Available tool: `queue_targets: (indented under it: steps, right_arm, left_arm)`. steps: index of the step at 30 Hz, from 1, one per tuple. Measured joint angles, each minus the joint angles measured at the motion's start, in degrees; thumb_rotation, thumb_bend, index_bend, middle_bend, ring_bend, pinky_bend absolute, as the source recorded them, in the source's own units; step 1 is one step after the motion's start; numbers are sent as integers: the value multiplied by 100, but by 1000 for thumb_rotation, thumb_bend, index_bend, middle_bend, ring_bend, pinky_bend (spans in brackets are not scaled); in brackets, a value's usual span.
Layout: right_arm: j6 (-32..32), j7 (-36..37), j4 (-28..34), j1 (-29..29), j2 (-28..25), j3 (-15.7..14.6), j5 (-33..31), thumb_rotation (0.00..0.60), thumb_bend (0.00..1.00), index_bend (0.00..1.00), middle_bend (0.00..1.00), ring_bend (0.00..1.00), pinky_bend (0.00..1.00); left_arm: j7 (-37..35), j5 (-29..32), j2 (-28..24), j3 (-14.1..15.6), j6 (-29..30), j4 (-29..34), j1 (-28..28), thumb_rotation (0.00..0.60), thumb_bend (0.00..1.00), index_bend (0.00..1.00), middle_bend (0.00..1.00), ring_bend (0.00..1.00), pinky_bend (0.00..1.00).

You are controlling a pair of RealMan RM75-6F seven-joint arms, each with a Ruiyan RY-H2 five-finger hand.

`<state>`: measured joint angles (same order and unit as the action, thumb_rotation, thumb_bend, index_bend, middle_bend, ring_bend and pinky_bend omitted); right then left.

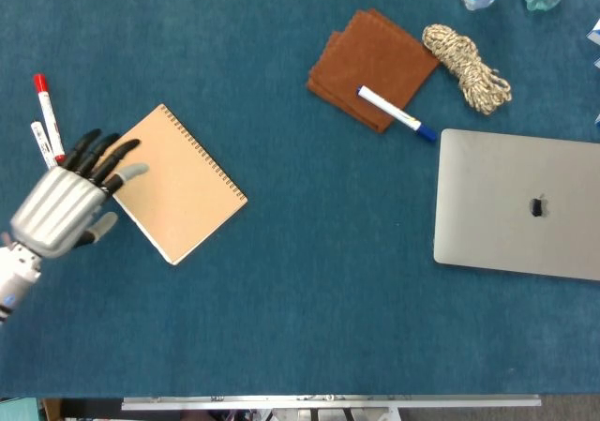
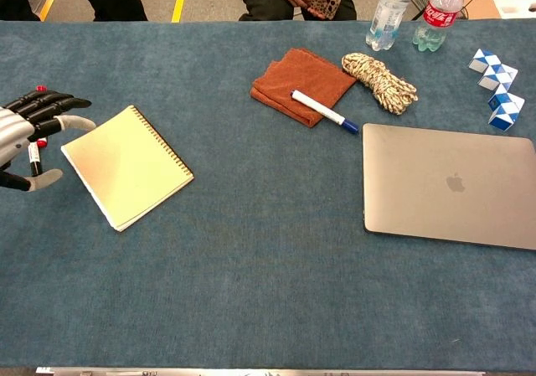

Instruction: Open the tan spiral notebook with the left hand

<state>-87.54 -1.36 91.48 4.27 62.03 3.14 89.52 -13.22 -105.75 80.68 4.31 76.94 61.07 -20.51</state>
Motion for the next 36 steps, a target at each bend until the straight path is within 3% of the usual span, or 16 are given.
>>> queue_targets:
  steps: [16,36]
  right_arm:
    - [-1,-14,4,-65,6,-42,-28,600,202,138,175,99,177]
    - [53,-86,46,-39,42,-45,0,600,202,138,175,99,177]
  left_arm:
    - [-454,27,784,283,-296,-1151,-394,600,293,191,62,8,1]
    - [-814,326,1075,532,-248,-1994,-226,600,293,191,61,8,1]
